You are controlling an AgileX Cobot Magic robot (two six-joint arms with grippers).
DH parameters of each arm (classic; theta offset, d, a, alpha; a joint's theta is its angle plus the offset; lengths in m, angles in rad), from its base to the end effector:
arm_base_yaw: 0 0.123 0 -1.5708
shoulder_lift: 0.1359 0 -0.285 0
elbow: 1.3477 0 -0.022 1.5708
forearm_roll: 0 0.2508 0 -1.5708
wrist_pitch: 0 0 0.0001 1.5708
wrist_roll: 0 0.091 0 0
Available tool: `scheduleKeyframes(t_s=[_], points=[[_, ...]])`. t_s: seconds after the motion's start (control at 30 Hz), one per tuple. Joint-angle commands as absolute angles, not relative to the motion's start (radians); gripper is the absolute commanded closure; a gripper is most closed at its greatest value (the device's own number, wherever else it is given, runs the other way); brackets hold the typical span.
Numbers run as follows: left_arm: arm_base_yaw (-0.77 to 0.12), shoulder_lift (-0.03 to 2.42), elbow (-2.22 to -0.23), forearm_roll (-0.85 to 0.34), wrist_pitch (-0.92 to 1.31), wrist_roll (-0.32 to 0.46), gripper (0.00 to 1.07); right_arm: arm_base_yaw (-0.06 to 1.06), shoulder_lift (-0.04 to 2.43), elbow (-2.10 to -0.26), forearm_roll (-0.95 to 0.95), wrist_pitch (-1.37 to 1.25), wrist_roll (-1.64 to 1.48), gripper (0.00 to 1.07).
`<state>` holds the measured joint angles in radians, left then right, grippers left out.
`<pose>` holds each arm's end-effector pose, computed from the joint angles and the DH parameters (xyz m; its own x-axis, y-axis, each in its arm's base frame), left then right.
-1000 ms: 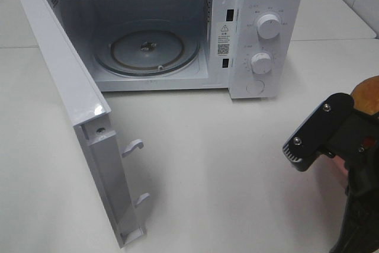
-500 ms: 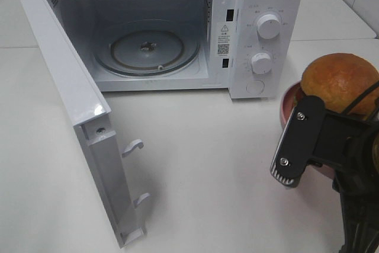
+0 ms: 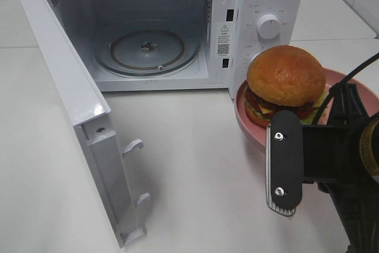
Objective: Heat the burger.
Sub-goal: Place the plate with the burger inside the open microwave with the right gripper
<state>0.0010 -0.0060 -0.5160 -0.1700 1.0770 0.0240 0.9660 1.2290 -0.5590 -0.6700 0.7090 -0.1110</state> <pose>-0.0090 -0.0136 0.2813 -0.4523 -0.0570 -0.8900 0.1067 0.9873 -0.1174 0.1413 0.1397 0.2055 -0.0139 -0.9967 -0.0801 -0.8459 0.0545 -0.5306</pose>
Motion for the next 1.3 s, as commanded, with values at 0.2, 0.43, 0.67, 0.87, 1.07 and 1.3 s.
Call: scheduleKeyframes(t_s=[0.2, 0.43, 0.67, 0.87, 1.07, 1.3], points=[[0.003, -0.022, -0.514, -0.171, 1.064, 0.024, 0.06, 0.970, 1.221, -0.565, -0.723, 0.560, -0.343, 1.06], [0.003, -0.022, -0.514, -0.171, 1.064, 0.024, 0.06, 0.928, 1.223, -0.565, -0.710, 0.454, -0.448, 1.06], [0.003, -0.022, -0.514, -0.171, 1.064, 0.024, 0.06, 0.854, 1.229, -0.565, -0.636, 0.331, -0.645, 1.06], [0.003, -0.022, -0.514, -0.171, 1.064, 0.024, 0.06, 0.793, 1.261, -0.565, -0.518, 0.267, -0.844, 1.07], [0.003, -0.022, -0.514, -0.171, 1.064, 0.024, 0.06, 0.740, 1.316, -0.567, -0.408, 0.201, -1.007, 1.07], [0.003, -0.022, -0.514, -0.171, 1.064, 0.024, 0.06, 0.731, 1.346, -0.591, -0.319, 0.166, -1.104, 1.07]])
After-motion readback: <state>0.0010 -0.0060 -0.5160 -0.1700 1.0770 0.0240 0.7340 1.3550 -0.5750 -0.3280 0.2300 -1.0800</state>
